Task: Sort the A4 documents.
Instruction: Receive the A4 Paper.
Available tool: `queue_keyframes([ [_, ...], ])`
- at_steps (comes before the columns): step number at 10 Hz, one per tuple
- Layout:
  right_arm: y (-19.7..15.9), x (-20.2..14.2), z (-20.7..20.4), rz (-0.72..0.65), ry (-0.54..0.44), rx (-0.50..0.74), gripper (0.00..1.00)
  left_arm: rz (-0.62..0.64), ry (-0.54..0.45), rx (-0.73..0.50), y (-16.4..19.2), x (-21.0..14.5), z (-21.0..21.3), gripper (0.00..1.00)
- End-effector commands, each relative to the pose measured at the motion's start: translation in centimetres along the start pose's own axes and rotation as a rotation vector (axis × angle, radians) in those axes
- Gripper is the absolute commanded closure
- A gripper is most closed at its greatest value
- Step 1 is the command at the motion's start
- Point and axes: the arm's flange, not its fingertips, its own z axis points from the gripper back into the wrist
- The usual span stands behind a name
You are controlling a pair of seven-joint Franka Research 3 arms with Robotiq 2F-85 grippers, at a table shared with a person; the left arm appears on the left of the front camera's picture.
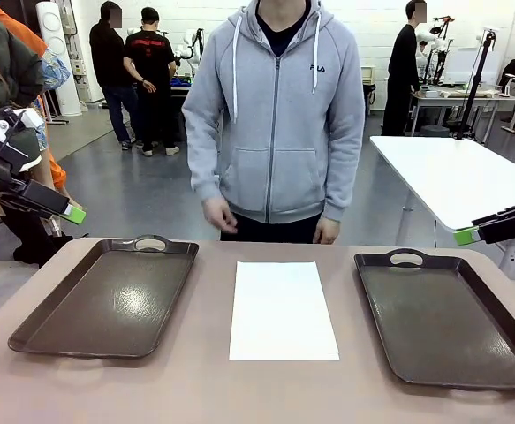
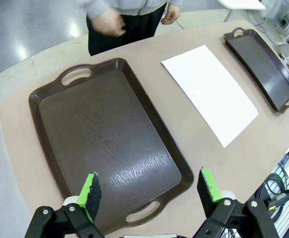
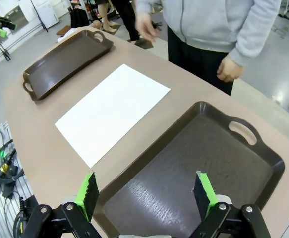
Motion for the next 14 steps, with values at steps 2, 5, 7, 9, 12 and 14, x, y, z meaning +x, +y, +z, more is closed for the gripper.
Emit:
queue_keyframes([
  [2, -0.11, -0.24, -0.23, 0.009, -0.011, 0.014, 0.0, 0.0, -0.003, -0.006, 0.02, -0.02, 0.07, 0.0],
  [5, -0.11, -0.24, -0.23, 0.009, -0.011, 0.014, 0.0, 0.0, -0.003, -0.006, 0.02, -0.02, 0.07, 0.0],
  [7, -0.11, -0.24, -0.23, 0.009, -0.011, 0.014, 0.0, 0.0, -0.003, -0.006, 0.02, -0.02, 0.07, 0.0],
  [9, -0.11, -0.24, -0.23, 0.009, -0.011, 0.014, 0.0, 0.0, -0.003, -0.006, 0.02, -0.02, 0.07, 0.0],
  [12, -0.11, -0.24, -0.23, 0.009, -0.011, 0.014, 0.0, 0.0, -0.003, -0.006, 0.02, -0.02, 0.07, 0.0],
  [14, -0.11, -0.24, -0.23, 0.009, -0.011, 0.014, 0.0, 0.0, -0.003, -0.006, 0.02, -0.02, 0.07, 0.0],
])
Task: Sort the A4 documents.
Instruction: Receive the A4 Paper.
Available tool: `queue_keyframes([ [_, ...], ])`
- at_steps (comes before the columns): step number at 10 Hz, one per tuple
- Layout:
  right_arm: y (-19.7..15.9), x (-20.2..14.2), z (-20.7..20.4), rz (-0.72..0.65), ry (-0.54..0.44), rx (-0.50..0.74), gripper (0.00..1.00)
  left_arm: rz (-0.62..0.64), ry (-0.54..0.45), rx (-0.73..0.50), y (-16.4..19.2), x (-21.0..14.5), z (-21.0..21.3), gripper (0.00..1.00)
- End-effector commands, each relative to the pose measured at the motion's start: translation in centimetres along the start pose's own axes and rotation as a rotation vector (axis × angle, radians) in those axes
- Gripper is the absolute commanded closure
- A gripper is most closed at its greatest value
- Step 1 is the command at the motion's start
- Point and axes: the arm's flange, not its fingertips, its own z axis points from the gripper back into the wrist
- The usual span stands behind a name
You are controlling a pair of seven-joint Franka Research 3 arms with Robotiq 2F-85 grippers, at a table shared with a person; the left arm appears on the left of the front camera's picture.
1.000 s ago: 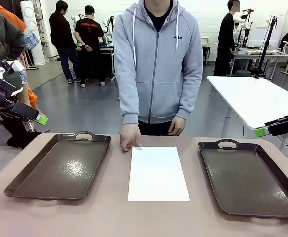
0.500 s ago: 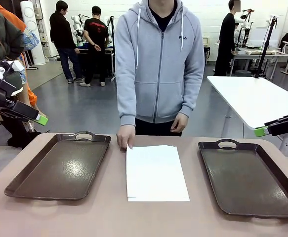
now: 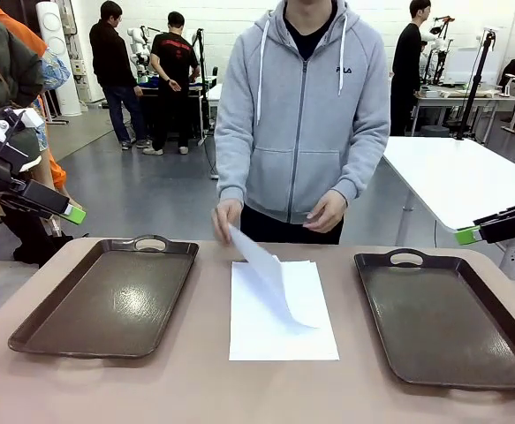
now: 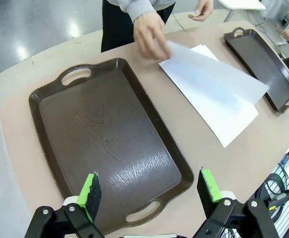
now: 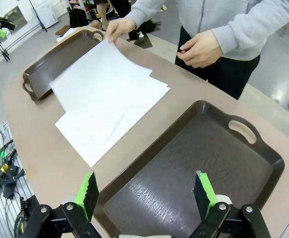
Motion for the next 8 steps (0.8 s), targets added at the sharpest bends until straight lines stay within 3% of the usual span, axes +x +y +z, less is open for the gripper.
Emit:
queue_keyframes([
  [1, -0.3, -0.3, -0.43, 0.014, -0.014, 0.017, 0.0, 0.001, -0.003, -0.007, 0.04, -0.02, 0.06, 0.0],
  [8, -0.3, -0.3, -0.43, 0.014, -0.014, 0.017, 0.0, 0.001, -0.003, -0.007, 0.04, -0.02, 0.06, 0.0],
])
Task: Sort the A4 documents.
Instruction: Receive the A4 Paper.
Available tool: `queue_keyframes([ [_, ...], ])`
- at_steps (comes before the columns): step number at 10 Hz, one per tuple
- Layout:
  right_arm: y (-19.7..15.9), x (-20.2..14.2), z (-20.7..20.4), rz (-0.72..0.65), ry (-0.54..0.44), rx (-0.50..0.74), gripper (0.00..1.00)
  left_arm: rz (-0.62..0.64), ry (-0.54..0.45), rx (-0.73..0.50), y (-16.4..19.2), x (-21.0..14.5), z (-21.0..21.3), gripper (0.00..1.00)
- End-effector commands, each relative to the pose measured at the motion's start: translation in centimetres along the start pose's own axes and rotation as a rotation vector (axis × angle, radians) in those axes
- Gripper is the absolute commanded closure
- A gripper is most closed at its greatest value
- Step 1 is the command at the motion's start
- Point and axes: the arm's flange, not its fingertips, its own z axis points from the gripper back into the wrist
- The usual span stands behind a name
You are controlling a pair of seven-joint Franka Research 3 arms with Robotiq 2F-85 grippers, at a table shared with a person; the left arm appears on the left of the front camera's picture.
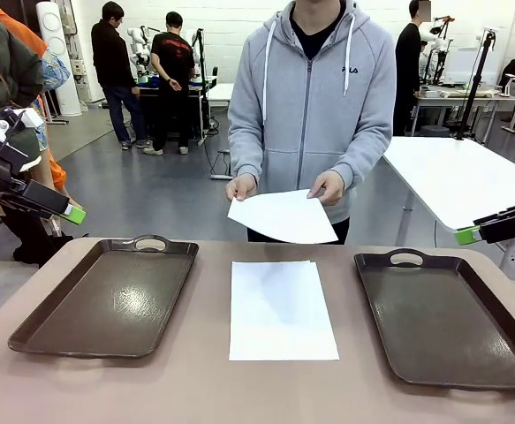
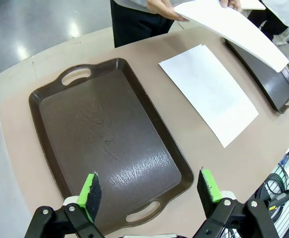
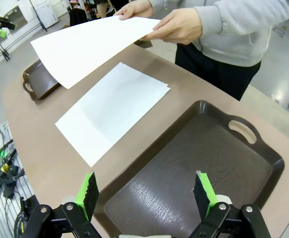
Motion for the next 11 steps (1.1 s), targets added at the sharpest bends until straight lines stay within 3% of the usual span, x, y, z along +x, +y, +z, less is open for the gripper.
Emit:
queue_keyframes([
  [1, -0.32, -0.31, -0.43, 0.013, -0.014, 0.017, 0.0, 0.001, -0.003, -0.007, 0.04, -0.03, 0.06, 0.0],
  [11, -0.32, -0.31, -0.43, 0.013, -0.014, 0.017, 0.0, 0.001, -0.003, -0.007, 0.04, -0.03, 0.06, 0.0],
])
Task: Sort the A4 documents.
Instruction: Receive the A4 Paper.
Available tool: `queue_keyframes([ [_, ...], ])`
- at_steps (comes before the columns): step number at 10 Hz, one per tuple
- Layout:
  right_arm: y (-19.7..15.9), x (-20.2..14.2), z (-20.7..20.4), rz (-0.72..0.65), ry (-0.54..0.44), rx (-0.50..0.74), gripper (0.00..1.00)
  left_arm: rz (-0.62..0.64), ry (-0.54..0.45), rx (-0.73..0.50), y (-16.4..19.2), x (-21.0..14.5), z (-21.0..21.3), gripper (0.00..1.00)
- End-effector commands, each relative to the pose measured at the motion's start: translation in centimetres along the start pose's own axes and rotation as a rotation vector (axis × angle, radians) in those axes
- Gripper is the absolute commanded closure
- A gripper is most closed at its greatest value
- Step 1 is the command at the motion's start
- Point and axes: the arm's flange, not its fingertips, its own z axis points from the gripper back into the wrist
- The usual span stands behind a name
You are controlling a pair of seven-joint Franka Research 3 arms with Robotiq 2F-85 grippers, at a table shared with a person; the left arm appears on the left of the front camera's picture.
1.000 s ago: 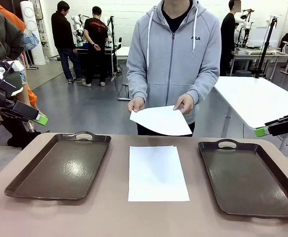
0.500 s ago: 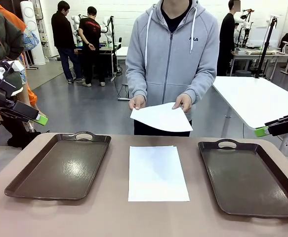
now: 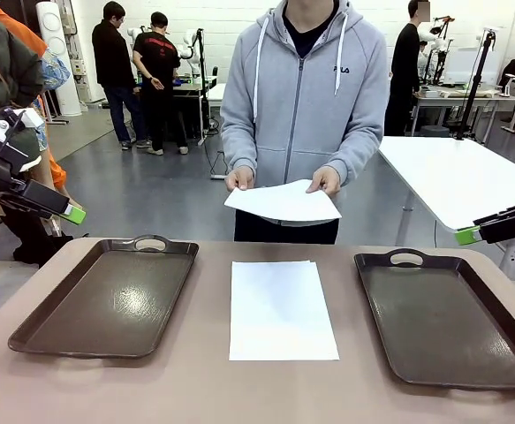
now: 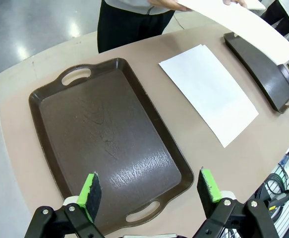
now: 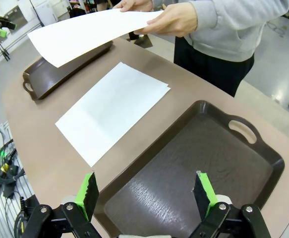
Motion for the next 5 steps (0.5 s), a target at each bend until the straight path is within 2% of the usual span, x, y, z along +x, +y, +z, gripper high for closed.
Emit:
queue_keyframes([
  [1, -0.34, -0.31, -0.43, 0.012, -0.015, 0.017, 0.0, 0.001, -0.003, -0.007, 0.04, -0.03, 0.06, 0.0],
  [5, -0.34, -0.31, -0.43, 0.012, -0.015, 0.017, 0.0, 0.001, -0.003, -0.007, 0.04, -0.03, 0.06, 0.0],
])
